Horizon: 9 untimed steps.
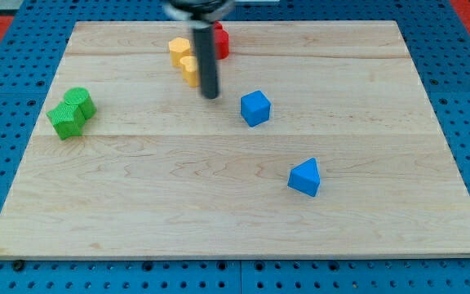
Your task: Move yellow hexagon towards the right center of the board
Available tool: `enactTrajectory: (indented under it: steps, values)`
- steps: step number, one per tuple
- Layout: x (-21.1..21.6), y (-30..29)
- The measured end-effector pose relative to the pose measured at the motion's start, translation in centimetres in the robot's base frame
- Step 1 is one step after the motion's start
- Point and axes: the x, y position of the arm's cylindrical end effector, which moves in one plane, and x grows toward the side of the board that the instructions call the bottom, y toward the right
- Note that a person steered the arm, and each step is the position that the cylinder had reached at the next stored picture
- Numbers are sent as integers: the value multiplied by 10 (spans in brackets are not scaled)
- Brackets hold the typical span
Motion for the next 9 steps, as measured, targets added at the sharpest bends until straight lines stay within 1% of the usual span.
enactTrajectory:
  steps: [1, 2, 3, 4, 5, 7, 8, 9]
  values:
    - [34, 32]
    - [98, 13]
    - [125, 22]
    - [117, -43]
    - [117, -114]
    - [112, -115]
    - [86, -114]
    - [84, -114]
